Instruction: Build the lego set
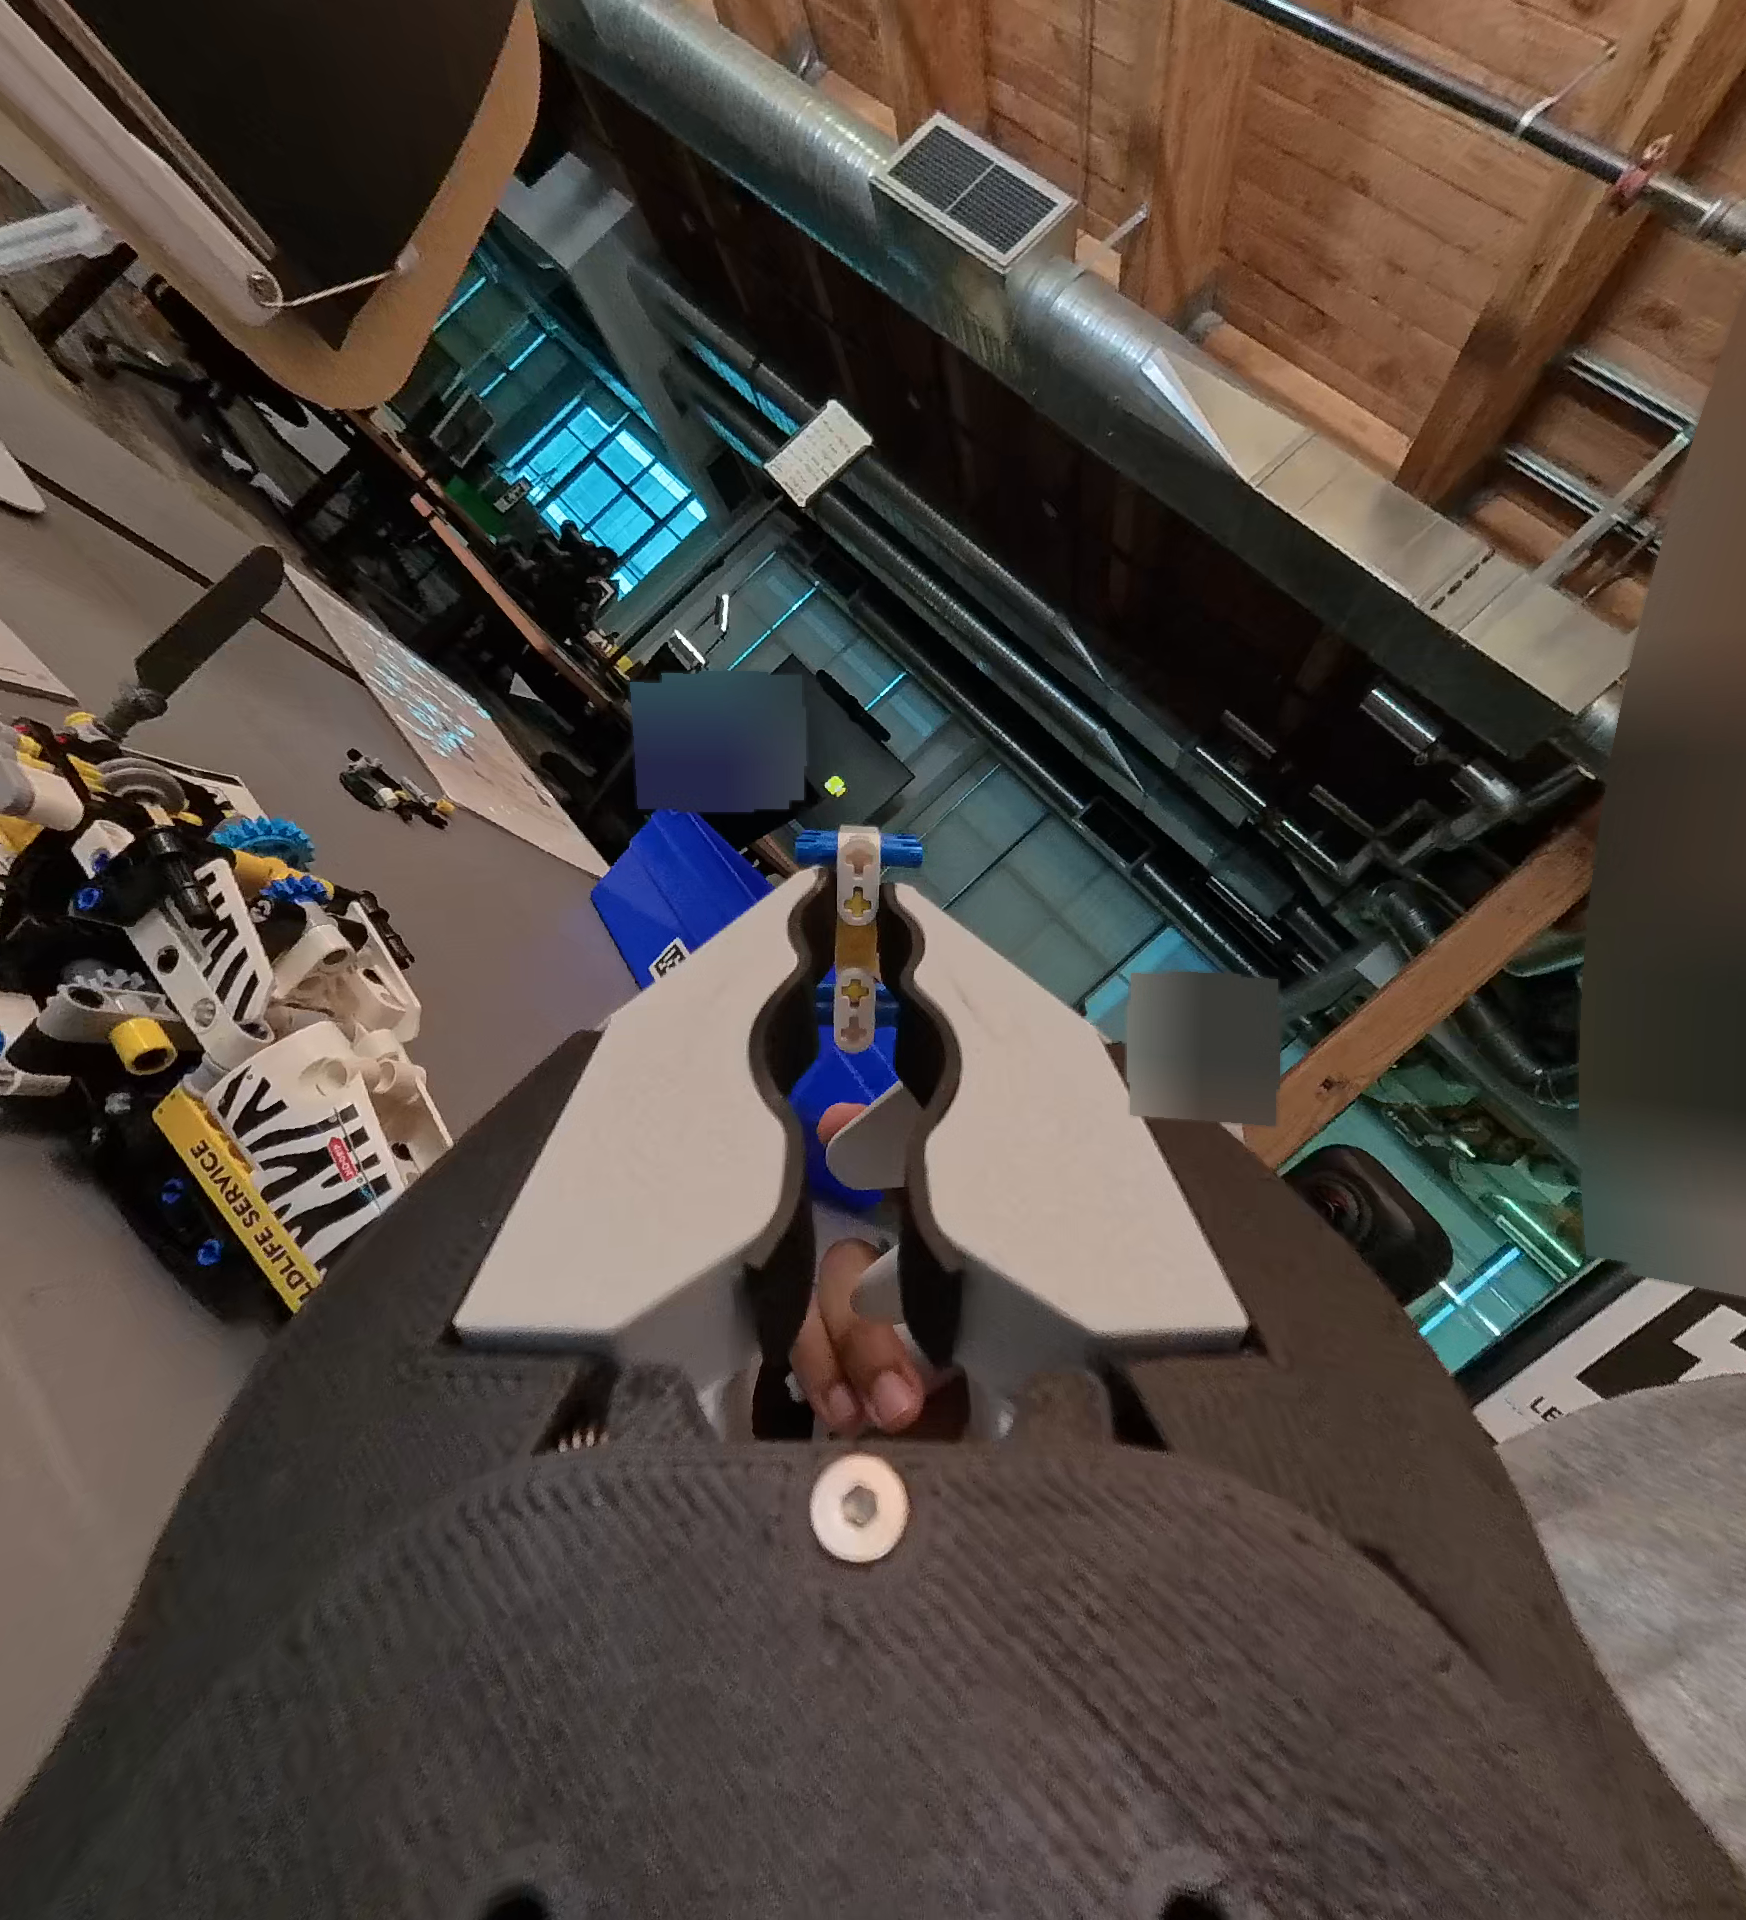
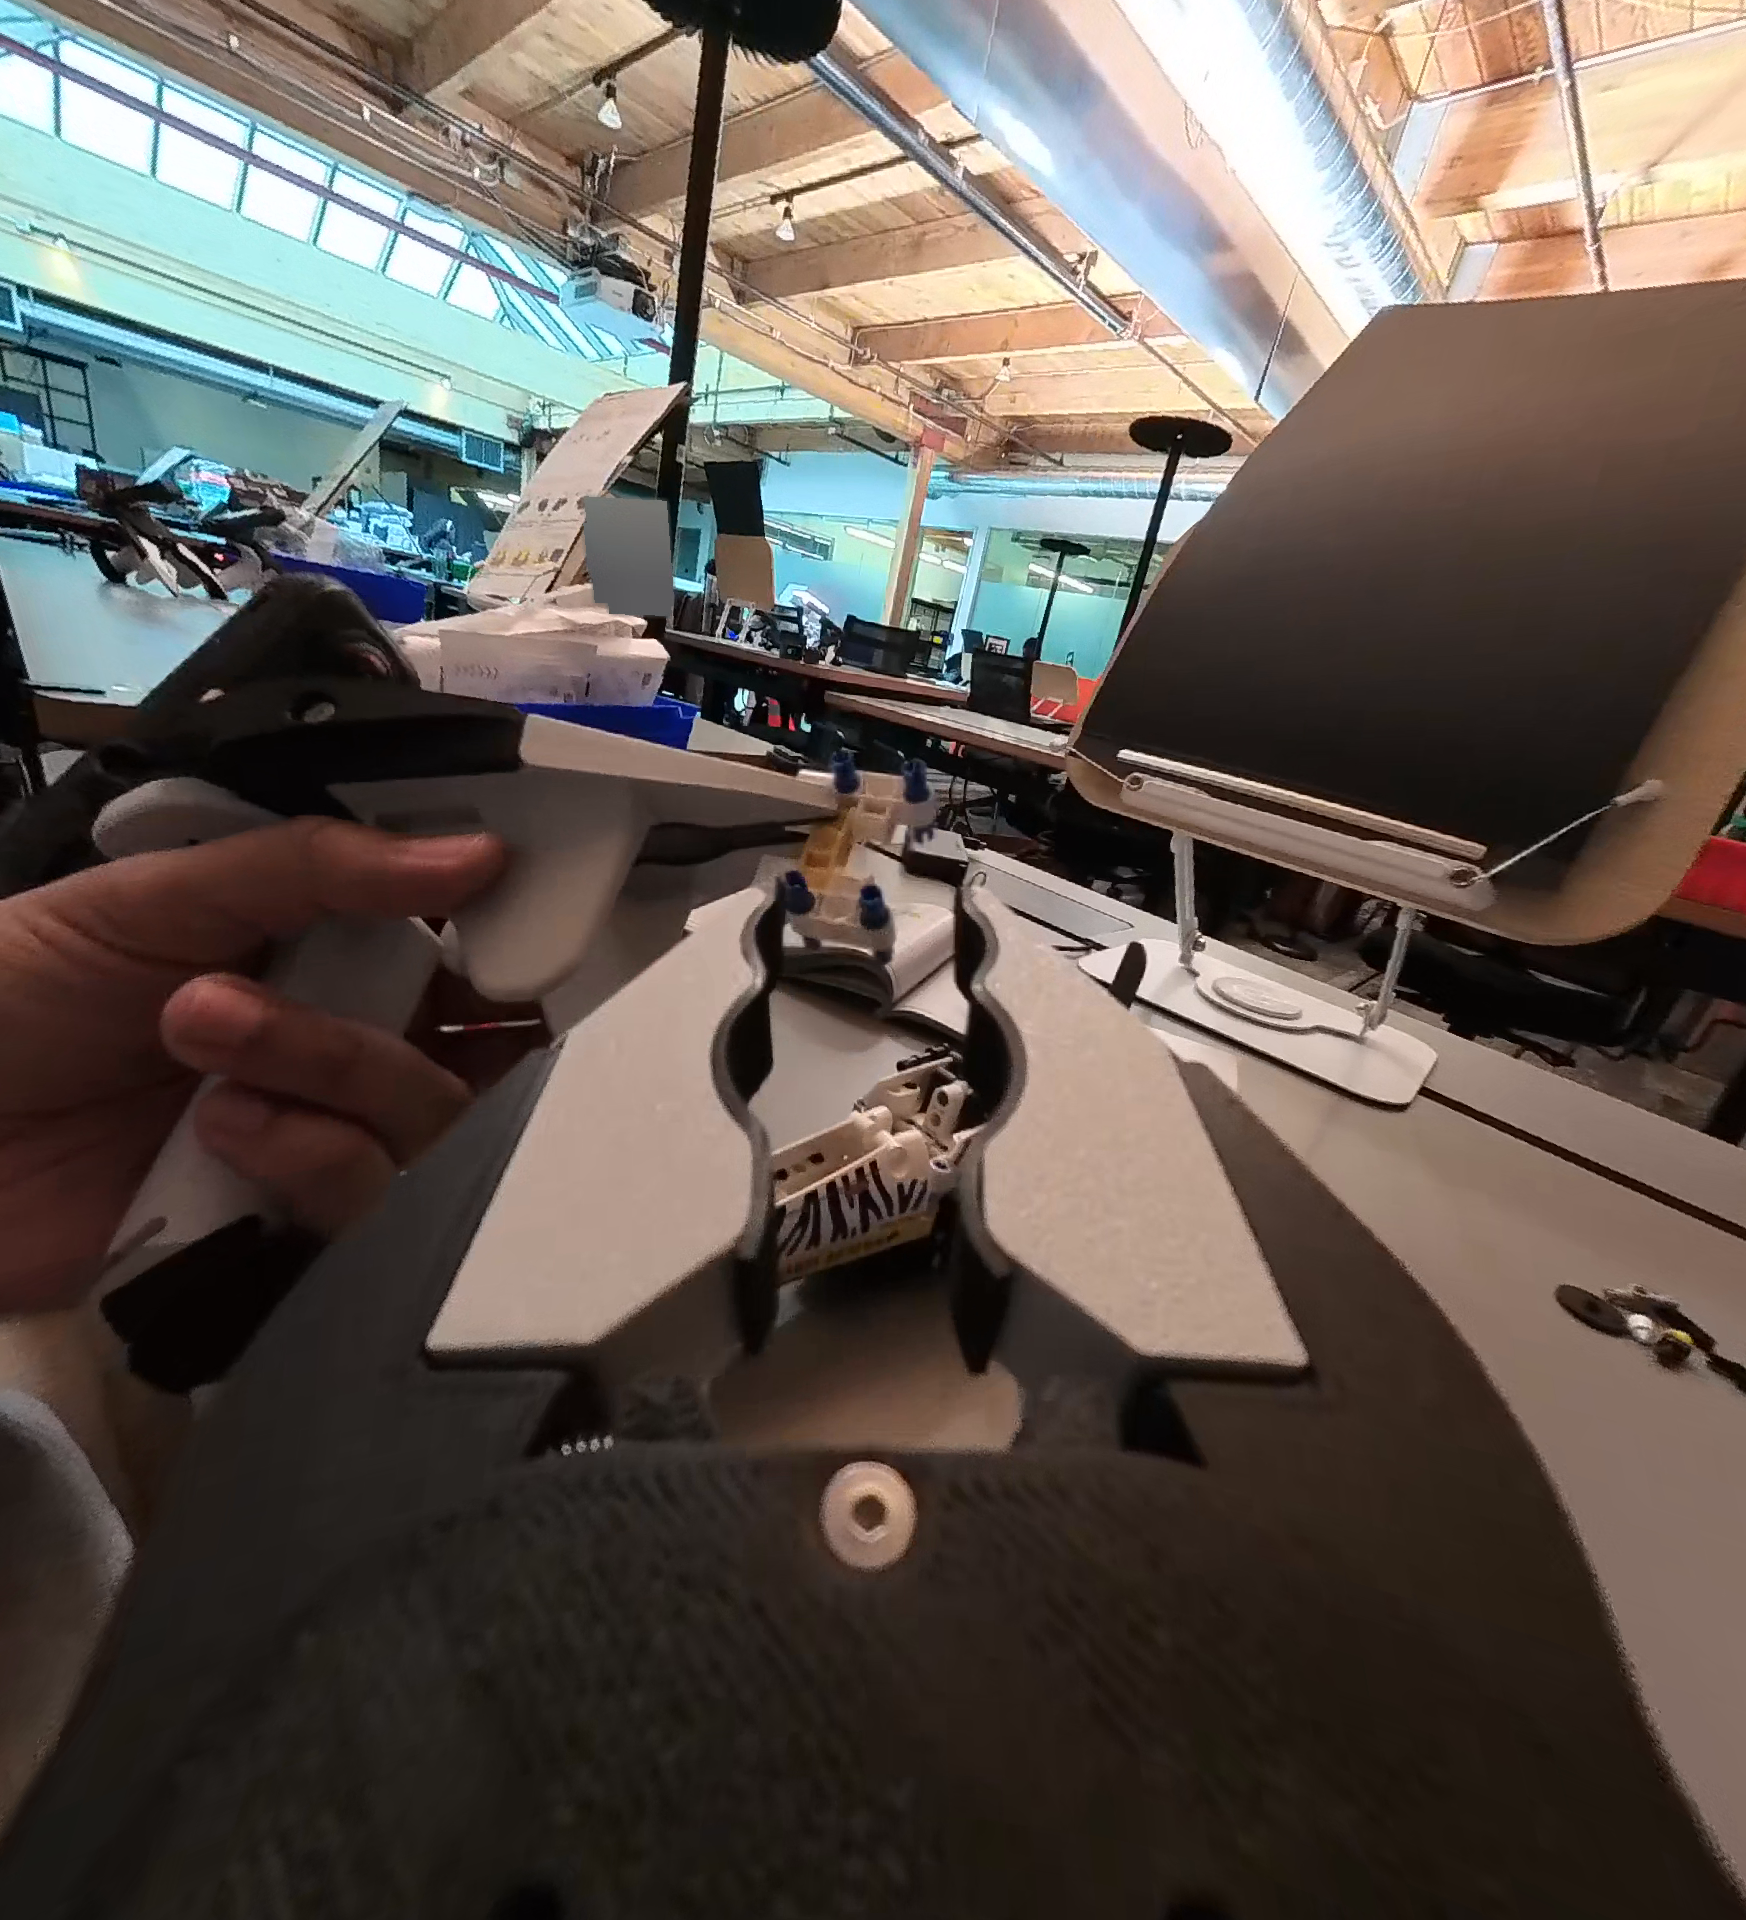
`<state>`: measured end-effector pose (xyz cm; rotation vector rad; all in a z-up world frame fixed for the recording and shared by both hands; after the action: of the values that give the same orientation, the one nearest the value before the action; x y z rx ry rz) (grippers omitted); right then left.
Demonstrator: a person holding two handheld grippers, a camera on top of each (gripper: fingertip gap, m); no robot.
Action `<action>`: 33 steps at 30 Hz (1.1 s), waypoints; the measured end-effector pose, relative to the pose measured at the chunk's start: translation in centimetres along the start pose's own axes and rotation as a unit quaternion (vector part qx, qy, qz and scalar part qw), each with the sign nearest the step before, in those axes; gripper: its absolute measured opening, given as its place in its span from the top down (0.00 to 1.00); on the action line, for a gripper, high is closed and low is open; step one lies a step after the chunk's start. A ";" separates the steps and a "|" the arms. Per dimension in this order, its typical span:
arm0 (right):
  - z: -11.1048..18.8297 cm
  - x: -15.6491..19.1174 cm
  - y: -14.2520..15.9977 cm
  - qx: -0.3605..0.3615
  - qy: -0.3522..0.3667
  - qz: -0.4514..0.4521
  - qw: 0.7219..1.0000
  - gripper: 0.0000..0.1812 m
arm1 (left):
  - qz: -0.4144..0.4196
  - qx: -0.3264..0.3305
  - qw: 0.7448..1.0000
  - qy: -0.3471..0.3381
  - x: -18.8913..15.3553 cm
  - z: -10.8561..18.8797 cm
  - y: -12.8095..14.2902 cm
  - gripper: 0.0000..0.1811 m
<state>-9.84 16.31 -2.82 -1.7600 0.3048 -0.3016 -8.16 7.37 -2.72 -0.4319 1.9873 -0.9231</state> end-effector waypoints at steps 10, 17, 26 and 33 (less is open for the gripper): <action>-0.3 0.3 0.3 0.007 0.002 0.016 1.000 0.85 | 0.014 0.010 1.000 0.008 0.0 -0.2 0.4 0.97; 0.0 -0.4 -0.1 -0.005 0.018 0.002 1.000 0.89 | 0.028 0.020 0.999 0.028 -0.3 -0.4 0.8 0.97; 0.6 -1.0 -0.4 -0.018 0.014 -0.017 1.000 0.89 | 0.030 0.028 0.998 0.049 -0.7 -0.5 1.2 0.95; 1.9 -3.8 -0.4 0.025 0.019 -0.056 0.998 0.90 | -0.034 0.058 0.998 0.002 0.0 -0.3 1.2 0.79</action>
<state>-12.63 19.52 -3.00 -1.7269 0.2238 -0.4202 -8.35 8.33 -3.50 -0.4345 1.9209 -1.0758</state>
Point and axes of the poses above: each gripper's, where its closed fingertips meet, z back along the fingers, y out of its underside, x = y × z across the jaws, the point moved 5 cm from there along z, back along the fingers, and after that the axes turned 14 degrees about -z, right-handed, at the moved point
